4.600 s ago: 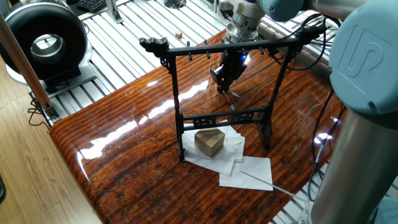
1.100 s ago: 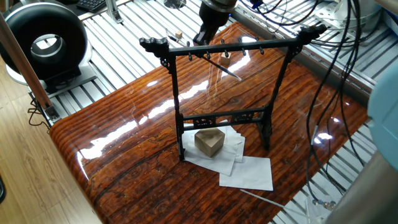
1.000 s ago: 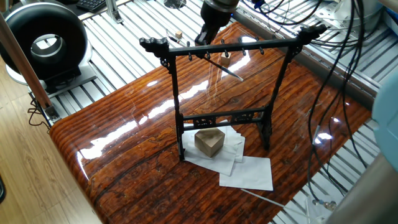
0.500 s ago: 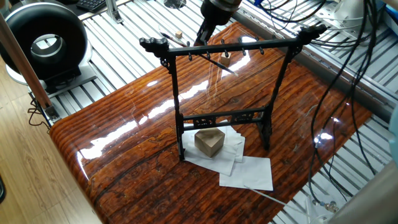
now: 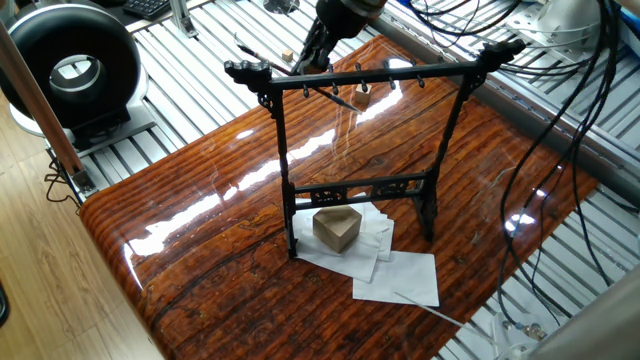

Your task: Place the brush on the pen rack

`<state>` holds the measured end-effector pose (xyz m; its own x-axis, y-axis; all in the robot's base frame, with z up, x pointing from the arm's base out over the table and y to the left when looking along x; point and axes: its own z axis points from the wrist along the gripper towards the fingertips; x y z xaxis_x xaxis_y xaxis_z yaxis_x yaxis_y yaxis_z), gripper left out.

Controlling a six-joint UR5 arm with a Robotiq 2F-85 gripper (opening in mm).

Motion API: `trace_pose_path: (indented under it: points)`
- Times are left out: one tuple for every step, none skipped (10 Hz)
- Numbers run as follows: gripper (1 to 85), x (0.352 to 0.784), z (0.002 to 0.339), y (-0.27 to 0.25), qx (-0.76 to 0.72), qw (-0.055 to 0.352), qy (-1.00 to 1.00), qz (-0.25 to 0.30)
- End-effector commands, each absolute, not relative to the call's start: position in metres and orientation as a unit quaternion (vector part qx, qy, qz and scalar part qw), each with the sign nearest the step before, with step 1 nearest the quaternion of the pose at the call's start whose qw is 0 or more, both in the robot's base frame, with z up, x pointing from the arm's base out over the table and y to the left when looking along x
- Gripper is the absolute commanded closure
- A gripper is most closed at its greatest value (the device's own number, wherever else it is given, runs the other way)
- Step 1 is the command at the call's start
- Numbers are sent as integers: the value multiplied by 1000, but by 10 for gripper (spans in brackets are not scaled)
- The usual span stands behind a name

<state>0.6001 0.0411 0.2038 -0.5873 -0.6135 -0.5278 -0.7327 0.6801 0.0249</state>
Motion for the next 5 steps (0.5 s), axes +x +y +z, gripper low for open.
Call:
trace_pose_path:
  points:
    - [847,588,204,52,-410,254,863,152]
    - [847,579,200,56,-426,244,856,164]
    - [847,577,199,56,-435,241,852,165]
    - [847,576,199,57,-435,241,851,168]
    - [847,575,198,57,-437,238,851,170]
